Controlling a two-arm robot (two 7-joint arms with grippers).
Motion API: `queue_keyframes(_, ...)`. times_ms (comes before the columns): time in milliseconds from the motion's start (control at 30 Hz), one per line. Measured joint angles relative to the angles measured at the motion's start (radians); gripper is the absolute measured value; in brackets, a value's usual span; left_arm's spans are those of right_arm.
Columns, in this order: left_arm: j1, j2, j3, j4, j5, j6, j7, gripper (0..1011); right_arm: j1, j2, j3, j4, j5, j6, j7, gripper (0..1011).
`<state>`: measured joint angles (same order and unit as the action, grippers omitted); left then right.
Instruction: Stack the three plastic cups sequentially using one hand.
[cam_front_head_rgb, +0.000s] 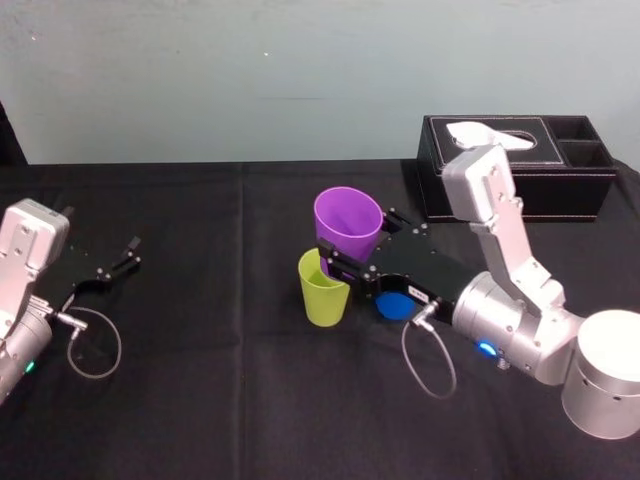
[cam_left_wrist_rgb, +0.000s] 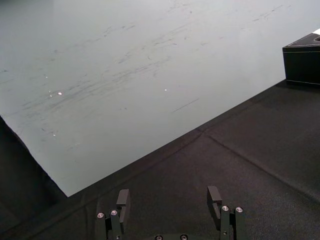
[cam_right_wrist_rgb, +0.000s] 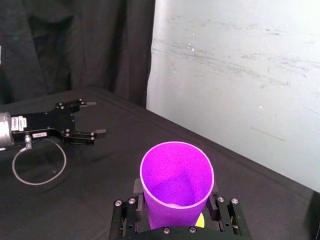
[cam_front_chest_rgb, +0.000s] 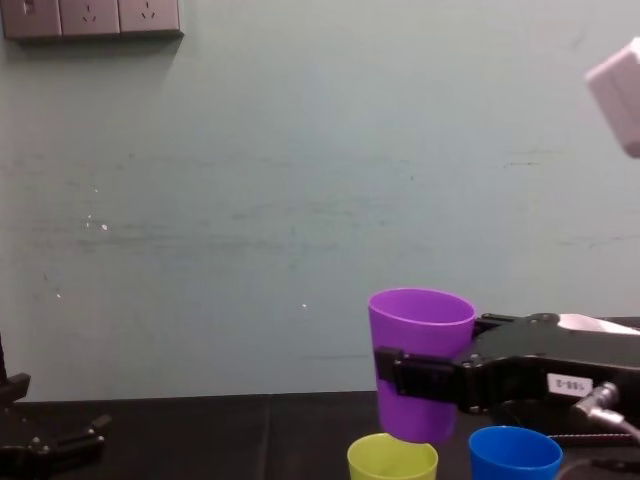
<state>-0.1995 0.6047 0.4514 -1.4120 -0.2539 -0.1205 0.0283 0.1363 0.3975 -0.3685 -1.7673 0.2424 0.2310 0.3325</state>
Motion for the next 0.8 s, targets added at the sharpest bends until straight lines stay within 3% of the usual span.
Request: queue_keyframes(800,0.0,0.0,0.0,0.0,0.0,0.0,0.0,1010,0.075,-0.073,-0.03,0.132,-0.041,-0.001,-0.008,723)
